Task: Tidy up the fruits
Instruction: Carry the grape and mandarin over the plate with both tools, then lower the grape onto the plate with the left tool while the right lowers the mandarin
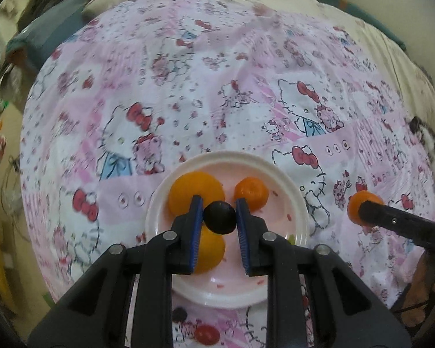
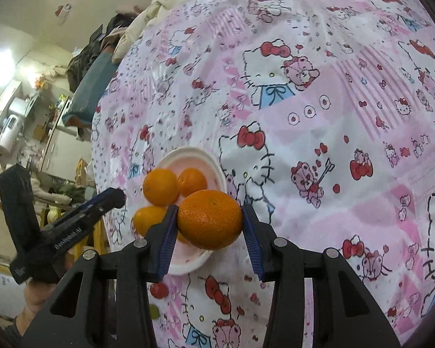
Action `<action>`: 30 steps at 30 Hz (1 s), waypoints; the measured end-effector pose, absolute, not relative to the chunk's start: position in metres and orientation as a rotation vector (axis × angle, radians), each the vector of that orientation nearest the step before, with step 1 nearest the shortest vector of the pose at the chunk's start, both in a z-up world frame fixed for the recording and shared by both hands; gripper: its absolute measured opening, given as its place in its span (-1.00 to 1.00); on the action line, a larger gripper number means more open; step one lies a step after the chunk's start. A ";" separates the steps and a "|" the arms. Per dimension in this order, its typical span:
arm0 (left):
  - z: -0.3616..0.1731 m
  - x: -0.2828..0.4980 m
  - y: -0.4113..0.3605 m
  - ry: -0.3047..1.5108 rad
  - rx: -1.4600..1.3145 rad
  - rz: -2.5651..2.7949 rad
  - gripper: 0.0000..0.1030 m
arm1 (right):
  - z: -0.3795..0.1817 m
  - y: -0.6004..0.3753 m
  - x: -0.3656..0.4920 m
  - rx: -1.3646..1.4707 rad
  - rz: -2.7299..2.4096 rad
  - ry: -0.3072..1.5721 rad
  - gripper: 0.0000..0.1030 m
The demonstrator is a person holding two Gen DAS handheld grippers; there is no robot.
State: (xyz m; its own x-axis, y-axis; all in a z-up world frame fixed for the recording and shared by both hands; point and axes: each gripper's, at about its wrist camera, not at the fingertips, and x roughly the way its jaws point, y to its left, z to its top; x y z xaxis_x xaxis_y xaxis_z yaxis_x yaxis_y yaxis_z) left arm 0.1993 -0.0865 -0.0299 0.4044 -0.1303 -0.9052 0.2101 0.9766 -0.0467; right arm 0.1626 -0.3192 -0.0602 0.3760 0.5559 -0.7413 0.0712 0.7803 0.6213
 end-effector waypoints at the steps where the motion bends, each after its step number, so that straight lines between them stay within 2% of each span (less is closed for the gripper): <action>1: -0.032 0.201 -0.089 1.128 0.090 -0.211 -0.63 | -0.062 -0.322 0.163 0.640 0.335 1.164 -0.12; 17: -0.057 0.209 -0.103 1.192 0.129 -0.233 -0.57 | -0.072 -0.320 0.168 0.658 0.323 1.181 -0.12; 21: -0.056 0.208 -0.100 1.189 0.118 -0.217 -0.20 | -0.070 -0.320 0.168 0.659 0.324 1.177 -0.12; 26: -0.053 0.207 -0.095 1.188 0.100 -0.208 -0.01 | -0.069 -0.319 0.168 0.652 0.325 1.174 -0.12; 30: -0.046 0.202 -0.088 1.170 0.070 -0.204 0.30 | -0.068 -0.317 0.170 0.644 0.322 1.171 -0.12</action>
State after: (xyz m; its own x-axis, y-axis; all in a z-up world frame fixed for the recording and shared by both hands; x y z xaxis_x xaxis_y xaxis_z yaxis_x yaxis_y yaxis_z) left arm 0.2023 -0.0875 -0.0456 0.3740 -0.1224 -0.9193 0.1953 0.9794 -0.0509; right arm 0.1695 -0.3171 -0.0683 0.3715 0.5510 -0.7473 0.0914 0.7793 0.6200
